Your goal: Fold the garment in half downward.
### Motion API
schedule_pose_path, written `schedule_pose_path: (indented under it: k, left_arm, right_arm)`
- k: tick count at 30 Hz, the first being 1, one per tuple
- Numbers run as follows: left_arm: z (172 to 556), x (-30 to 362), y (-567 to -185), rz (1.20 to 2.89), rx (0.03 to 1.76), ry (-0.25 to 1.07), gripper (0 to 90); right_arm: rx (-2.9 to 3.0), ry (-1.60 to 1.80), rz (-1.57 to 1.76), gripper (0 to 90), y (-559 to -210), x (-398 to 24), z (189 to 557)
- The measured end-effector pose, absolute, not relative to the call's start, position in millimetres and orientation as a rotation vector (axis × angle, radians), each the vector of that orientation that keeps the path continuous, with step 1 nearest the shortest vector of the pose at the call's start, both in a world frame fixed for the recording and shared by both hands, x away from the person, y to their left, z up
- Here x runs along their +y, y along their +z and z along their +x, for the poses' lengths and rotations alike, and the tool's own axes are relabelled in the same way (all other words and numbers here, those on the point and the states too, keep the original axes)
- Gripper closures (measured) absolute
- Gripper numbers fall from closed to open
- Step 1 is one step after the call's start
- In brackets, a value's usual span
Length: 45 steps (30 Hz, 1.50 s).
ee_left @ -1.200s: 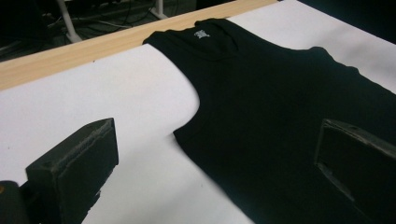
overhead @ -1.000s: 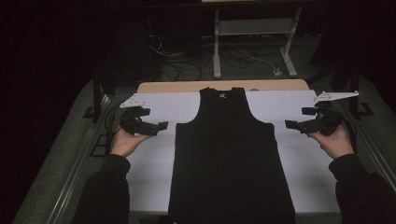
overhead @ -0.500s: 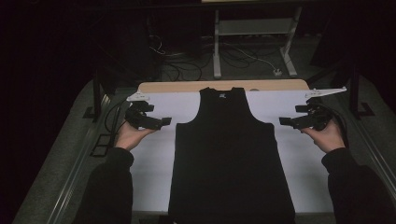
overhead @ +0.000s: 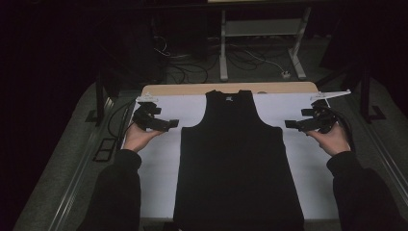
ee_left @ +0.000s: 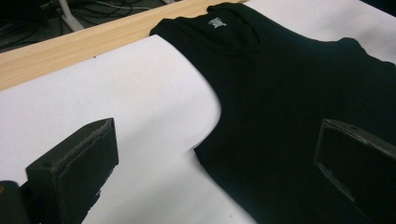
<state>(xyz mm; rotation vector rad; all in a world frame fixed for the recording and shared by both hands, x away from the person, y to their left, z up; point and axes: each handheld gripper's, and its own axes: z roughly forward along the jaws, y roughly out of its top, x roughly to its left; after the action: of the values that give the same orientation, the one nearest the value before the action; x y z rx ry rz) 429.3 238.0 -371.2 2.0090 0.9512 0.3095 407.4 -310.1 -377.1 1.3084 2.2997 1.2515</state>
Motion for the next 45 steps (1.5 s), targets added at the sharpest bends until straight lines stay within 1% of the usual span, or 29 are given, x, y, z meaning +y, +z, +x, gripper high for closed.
schedule_pose_path:
  k: [8, 19, 45]
  left_arm:
    - [437.0, 239.4, -381.0, 2.005, 0.982, 0.292, 0.0]
    - [444.0, 231.1, -394.6, 2.025, 0.982, 0.257, 0.0]
    - [453.3, 214.6, -425.2, 2.064, 1.005, 0.179, 0.0]
  right_arm:
    - [2.299, 1.243, 1.336, 0.0, -384.6, -312.6, 413.8]
    - [2.301, 1.237, 1.372, 0.0, -396.3, -312.9, 421.8]
    - [2.364, 1.197, 1.391, 0.0, -420.3, -298.7, 433.0]
